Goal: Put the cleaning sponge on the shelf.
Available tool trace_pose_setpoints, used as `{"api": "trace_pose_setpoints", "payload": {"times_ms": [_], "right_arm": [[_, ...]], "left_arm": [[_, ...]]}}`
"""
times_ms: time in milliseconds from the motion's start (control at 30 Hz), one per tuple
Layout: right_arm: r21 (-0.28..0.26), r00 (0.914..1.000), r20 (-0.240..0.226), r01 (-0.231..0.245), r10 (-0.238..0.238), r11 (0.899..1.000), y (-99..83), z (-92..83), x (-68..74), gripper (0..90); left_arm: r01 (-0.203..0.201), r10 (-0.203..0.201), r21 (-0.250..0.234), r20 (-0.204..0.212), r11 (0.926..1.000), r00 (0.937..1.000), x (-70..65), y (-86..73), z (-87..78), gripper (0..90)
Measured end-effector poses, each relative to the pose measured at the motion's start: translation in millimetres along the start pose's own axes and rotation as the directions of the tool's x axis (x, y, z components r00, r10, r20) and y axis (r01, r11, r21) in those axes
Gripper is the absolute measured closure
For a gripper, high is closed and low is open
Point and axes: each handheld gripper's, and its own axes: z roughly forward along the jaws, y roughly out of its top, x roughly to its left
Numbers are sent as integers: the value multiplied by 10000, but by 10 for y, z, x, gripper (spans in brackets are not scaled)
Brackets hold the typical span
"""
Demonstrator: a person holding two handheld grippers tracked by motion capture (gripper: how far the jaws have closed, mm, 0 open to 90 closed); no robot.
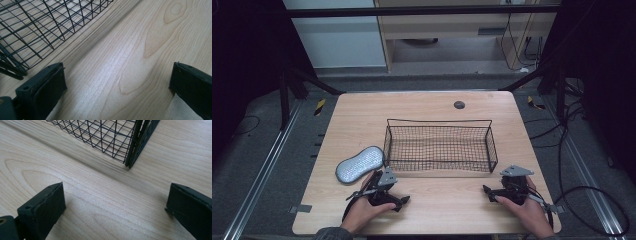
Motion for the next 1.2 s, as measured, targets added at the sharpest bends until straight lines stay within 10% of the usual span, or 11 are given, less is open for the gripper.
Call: {"api": "trace_pose_setpoints", "payload": {"times_ms": [433, 800, 1200], "right_arm": [[0, 10000, 36, -8, 8, 10000, -1, -1, 3, 22], [4, 10000, 46, -23, 23, 10000, -2, -2, 5, 22], [5, 10000, 53, -23, 23, 10000, -2, -2, 6, 22]], "left_arm": [[-193, 198, 554, -77, 9983, 9998, 75, 80, -402, 46], [269, -16, 1953, -1285, 9804, 9917, 709, 176, -780, 38], [523, -168, 2343, -1510, 9708, 9884, 1071, 259, -807, 35]]}}
